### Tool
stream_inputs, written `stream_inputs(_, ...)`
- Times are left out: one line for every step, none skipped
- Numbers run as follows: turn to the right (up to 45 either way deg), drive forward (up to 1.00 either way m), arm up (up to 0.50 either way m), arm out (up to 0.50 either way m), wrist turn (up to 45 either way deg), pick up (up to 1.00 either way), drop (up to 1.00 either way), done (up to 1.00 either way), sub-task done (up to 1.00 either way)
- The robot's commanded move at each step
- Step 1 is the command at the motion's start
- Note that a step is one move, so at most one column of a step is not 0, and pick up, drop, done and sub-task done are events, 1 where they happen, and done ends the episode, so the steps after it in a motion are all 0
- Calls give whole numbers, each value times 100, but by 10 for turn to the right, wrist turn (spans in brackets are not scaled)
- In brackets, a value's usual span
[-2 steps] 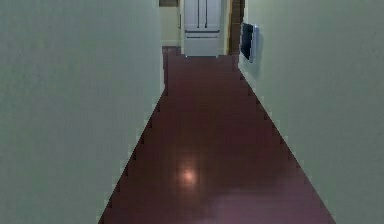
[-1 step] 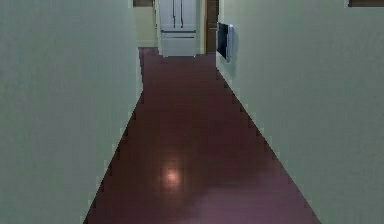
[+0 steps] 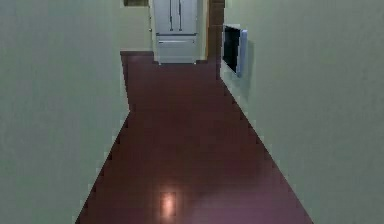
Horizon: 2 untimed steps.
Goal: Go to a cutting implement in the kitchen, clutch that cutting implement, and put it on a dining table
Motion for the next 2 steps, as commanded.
stream_inputs(0, 100, 0, 0, 0, 0, 0, 0, 0)
stream_inputs(0, 100, 0, 0, 0, 0, 0, 0, 0)
